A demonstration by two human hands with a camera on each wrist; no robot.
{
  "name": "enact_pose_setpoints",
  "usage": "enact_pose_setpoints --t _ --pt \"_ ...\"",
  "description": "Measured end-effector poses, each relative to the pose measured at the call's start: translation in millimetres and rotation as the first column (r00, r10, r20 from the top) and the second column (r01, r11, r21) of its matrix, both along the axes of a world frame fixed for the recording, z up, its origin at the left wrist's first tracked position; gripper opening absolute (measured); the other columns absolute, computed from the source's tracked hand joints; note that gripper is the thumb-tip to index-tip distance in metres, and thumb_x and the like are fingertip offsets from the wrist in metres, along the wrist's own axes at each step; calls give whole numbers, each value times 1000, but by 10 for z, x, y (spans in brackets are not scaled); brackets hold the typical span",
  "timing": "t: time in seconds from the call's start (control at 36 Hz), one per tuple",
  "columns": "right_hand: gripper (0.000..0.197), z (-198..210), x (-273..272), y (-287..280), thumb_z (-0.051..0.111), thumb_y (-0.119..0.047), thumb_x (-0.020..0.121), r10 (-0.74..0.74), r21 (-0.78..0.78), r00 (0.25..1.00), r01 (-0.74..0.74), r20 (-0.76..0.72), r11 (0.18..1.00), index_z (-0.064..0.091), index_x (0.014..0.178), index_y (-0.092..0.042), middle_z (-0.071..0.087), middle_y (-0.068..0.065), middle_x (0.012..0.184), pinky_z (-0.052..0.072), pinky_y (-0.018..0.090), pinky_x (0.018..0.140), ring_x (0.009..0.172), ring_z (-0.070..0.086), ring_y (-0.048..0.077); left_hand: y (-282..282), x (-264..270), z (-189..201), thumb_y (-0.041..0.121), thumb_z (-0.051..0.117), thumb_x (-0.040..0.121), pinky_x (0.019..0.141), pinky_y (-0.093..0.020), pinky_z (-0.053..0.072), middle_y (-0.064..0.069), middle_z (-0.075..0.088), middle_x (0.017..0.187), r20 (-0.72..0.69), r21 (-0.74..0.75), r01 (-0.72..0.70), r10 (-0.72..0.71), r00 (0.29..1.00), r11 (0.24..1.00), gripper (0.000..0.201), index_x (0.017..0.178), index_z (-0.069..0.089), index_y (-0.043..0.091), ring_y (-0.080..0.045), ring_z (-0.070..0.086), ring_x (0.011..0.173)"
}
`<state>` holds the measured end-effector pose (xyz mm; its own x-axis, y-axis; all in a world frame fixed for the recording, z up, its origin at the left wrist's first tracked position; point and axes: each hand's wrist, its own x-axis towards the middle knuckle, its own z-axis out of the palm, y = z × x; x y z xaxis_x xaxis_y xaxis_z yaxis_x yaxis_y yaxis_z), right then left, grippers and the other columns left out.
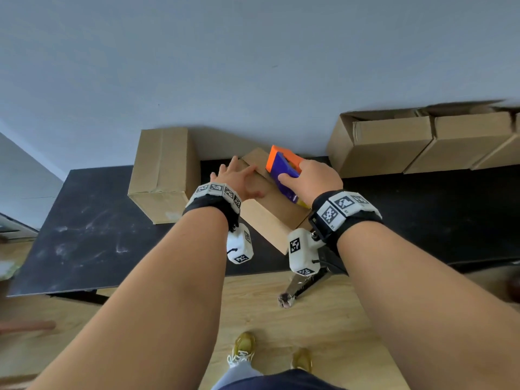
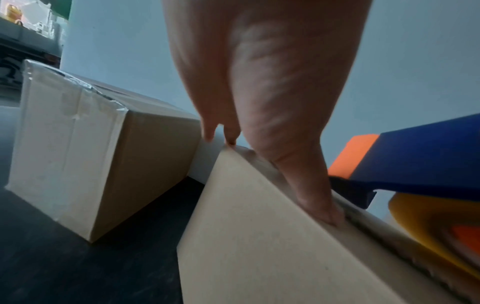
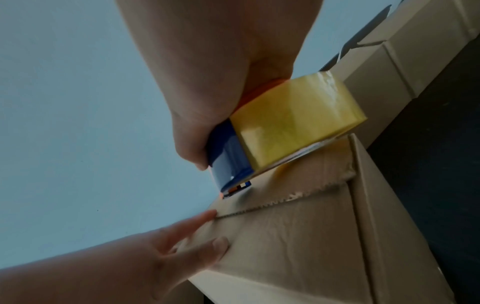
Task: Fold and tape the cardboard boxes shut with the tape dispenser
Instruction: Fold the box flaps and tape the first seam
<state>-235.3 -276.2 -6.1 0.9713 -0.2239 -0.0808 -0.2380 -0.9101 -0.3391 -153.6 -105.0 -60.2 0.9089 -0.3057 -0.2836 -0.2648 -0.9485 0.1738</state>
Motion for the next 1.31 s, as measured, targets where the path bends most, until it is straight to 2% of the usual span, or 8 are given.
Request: enact_pose_setpoints --t 0.19,0.47,0.69,0.81,0.92,1.06,1.19,1.31 --pt "38 150 108 21 54 -46 84 -144 226 990 143 -10 964 48 63 -15 57 7 69 32 32 56 71 56 29 71 -5 -30 47 53 92 109 -39 31 -3 20 151 -3 -109 -35 35 999 993 55 143 34 43 -31 25 132" --pt "32 486 257 125 60 -45 83 -356 668 933 297 -51 683 56 76 -14 55 2 70 33 31 56 61 50 19 59 -181 -19 43 53 91 102 -37 37 2 35 135 50 -184 -65 75 996 981 42 133 48 45 -26 34 119" --pt "45 212 199 184 72 -58 76 -361 720 929 309 -87 621 67 98 -19 69 -2 103 51 35 90 95 64 20 229 -76 -81 19 41 96 98 -38 42 2 51 125 -74 -403 -243 233 970 882 36 114 66 39 -24 45 117" --pt "48 217 190 196 73 -56 75 -363 723 927 317 -98 615 70 102 -16 70 -1 103 51 34 86 94 65 20 270 19 48 10 43 94 90 -33 46 -9 64 122 -120 -505 -340 325 938 793 36 118 68 19 -29 58 111" --pt "36 207 193 234 75 -48 76 -327 733 944 255 -47 630 71 97 -20 71 -4 104 51 36 89 95 66 17 231 115 207 16 44 98 87 -33 50 -18 68 113 -297 -686 -484 399 868 542 30 111 66 0 -32 64 106" --pt "34 173 195 237 75 -51 74 -300 722 952 251 -62 645 69 84 -19 72 -3 92 52 35 81 87 67 18 180 169 284 36 34 102 71 -32 53 -19 69 85 -641 -632 -714 316 700 301 46 83 57 2 -27 64 67" --pt "39 149 186 183 75 -53 72 -280 727 957 244 -74 642 71 83 -17 73 1 87 53 38 79 86 69 22 221 197 212 50 32 100 72 -35 50 -13 70 86 -773 -558 -789 184 607 258 52 96 62 7 -28 63 77" --pt "45 138 185 156 75 -57 68 -264 734 961 237 -81 637 72 87 -17 74 0 89 54 40 84 87 69 22 261 201 219 42 46 99 63 -28 46 -7 69 78 -779 -566 -787 152 608 245 33 94 61 13 -20 60 61"
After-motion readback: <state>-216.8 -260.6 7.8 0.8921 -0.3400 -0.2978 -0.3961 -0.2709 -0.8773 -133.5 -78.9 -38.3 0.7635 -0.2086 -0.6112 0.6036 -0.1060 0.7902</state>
